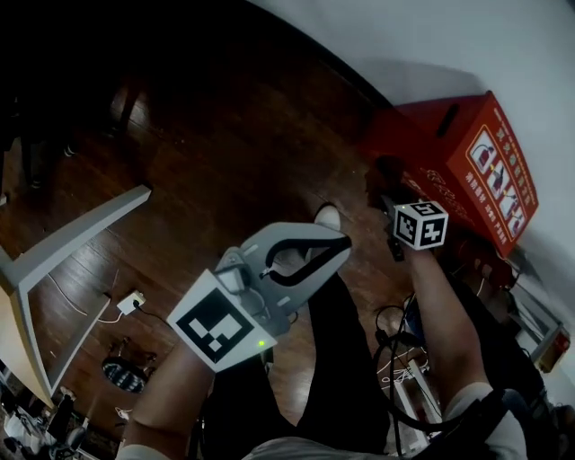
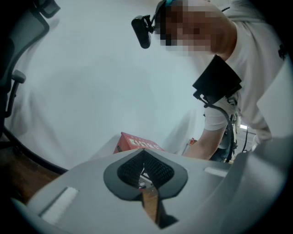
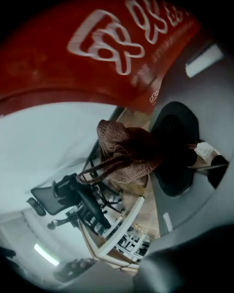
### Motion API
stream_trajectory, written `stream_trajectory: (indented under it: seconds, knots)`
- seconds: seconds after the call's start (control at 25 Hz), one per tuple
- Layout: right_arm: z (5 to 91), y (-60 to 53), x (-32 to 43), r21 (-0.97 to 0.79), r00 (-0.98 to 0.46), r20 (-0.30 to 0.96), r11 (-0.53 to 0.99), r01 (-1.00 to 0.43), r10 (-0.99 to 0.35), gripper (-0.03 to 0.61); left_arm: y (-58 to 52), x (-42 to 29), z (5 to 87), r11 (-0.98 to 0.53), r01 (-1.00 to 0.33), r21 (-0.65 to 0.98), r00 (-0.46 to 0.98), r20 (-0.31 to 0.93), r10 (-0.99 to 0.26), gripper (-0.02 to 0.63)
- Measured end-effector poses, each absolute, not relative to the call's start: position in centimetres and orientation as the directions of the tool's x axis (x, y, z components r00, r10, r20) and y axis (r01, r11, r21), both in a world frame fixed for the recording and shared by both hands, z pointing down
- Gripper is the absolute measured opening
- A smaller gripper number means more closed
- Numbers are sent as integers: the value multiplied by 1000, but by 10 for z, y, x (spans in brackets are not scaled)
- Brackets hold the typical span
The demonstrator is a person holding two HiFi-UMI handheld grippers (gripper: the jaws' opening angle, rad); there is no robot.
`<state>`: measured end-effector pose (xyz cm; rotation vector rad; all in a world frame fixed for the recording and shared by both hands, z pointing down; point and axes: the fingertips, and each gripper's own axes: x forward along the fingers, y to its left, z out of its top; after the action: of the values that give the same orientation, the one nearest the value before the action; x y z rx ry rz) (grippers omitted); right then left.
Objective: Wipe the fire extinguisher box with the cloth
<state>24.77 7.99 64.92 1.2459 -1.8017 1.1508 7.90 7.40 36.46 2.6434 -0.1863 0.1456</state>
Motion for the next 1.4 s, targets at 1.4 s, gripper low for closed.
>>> stream_trajectory:
  seconds: [1.4]
  knots:
    - [708,-15,355,-709,447,644,704,43,621,84,-96,63,392,-687,-503,524,861,243,-446,0]
